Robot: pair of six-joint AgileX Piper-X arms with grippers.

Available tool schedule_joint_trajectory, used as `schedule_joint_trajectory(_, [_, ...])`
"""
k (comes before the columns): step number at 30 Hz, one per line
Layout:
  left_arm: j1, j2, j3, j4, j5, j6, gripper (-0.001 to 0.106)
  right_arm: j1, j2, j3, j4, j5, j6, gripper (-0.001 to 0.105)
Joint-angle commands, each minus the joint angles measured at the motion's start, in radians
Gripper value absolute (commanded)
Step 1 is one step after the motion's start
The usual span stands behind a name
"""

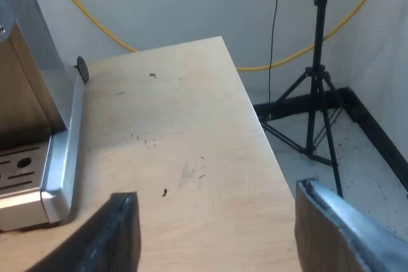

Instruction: Place mug into machine

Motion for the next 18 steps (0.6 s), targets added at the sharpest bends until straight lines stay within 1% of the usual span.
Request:
schedule_joint_trajectory(1, [-0.002, -0.139, 0.003, -0.002, 0.002, 0.011, 0.071, 0.001, -0.044, 0.022, -0.016, 0.001, -0.004, 0.055])
schedule_joint_trajectory(8, [-0.002, -0.139, 0.055, -0.007, 0.002, 0.014, 0.071, 0.001, -0.042, 0.121, -0.102, -0.002, -0.004, 0.055])
schedule_joint_trajectory(11, [-0.002, -0.139, 0.090, -0.018, -0.001, 0.015, 0.071, 0.001, -0.042, 0.163, -0.136, -0.002, -0.004, 0.055])
schedule_joint_trajectory(13, [-0.002, -0.139, 0.123, -0.045, -0.005, 0.015, 0.071, 0.001, -0.042, 0.190, -0.145, -0.002, -0.004, 0.055])
schedule_joint_trajectory(15, [-0.002, -0.139, 0.150, -0.062, -0.030, 0.015, 0.071, 0.001, -0.042, 0.208, -0.145, -0.002, -0.004, 0.055])
schedule_joint_trajectory(18, [-0.002, -0.139, 0.191, -0.106, -0.091, 0.015, 0.071, 0.001, -0.042, 0.237, -0.145, -0.002, -0.004, 0.055])
